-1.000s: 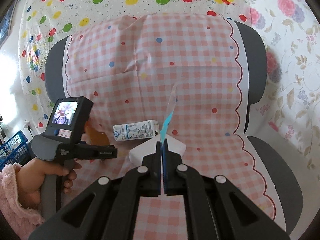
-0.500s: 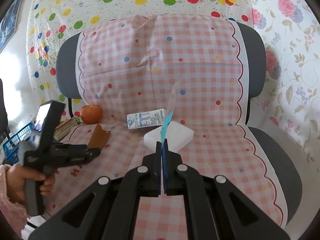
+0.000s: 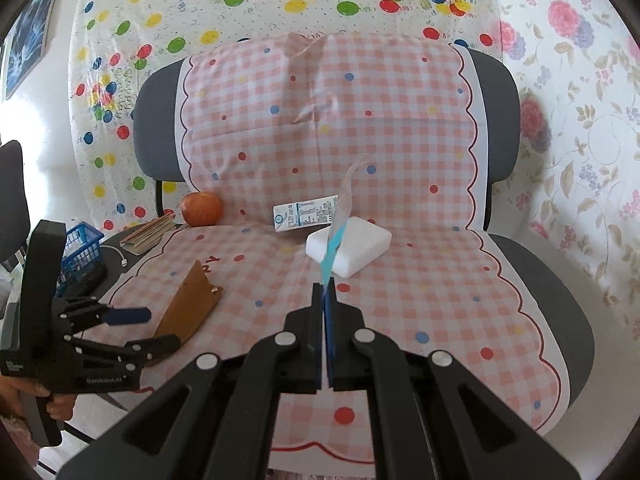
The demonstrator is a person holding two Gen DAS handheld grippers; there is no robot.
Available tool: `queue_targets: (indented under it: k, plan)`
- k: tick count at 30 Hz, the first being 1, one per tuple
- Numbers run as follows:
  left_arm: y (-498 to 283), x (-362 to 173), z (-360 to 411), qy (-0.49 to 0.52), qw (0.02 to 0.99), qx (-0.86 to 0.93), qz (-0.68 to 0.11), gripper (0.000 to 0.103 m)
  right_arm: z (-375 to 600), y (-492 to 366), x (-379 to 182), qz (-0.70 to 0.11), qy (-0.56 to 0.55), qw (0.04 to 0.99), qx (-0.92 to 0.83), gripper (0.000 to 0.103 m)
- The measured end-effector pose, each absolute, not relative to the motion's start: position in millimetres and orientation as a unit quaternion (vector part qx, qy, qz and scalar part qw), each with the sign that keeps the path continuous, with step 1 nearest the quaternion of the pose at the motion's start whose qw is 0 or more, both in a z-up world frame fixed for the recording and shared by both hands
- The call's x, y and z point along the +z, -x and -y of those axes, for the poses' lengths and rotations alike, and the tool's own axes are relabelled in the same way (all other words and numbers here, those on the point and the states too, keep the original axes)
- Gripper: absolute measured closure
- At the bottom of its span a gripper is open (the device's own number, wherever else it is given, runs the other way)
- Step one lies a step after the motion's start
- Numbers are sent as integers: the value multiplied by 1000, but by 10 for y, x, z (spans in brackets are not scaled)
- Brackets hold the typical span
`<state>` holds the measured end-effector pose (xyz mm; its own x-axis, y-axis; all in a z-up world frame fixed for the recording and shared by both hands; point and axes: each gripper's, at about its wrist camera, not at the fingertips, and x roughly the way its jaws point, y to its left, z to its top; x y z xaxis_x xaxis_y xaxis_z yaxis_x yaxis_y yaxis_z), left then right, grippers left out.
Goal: Collect trash
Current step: 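Carry the sheath with the left gripper while the right carries the strip to the bin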
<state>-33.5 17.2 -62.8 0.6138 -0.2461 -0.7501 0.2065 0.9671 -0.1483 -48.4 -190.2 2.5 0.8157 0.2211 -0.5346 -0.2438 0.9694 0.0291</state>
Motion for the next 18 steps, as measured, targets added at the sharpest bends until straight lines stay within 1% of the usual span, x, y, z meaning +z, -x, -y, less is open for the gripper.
queue_targets:
  k: [5,9,15,16,18]
  plan:
    - [200,-654,-114,43,899,-103,-424,35,1929,543,50,-275,16,954,121,102]
    - [106,-725,18,15,903,-73,-423,35,1969,578,54,-275,16,954,118,102]
    - [-19,-752,13,22,907,-55,-417,34,2042,587,31,-277,10,954,116,102]
    - [-44,-765,-4,28,907,-56,-415,36,2049,582,31,-277,9,954,117,102]
    - [-49,-771,-20,36,909,-63,-410,45,2048,586,30,-277,9,954,117,102]
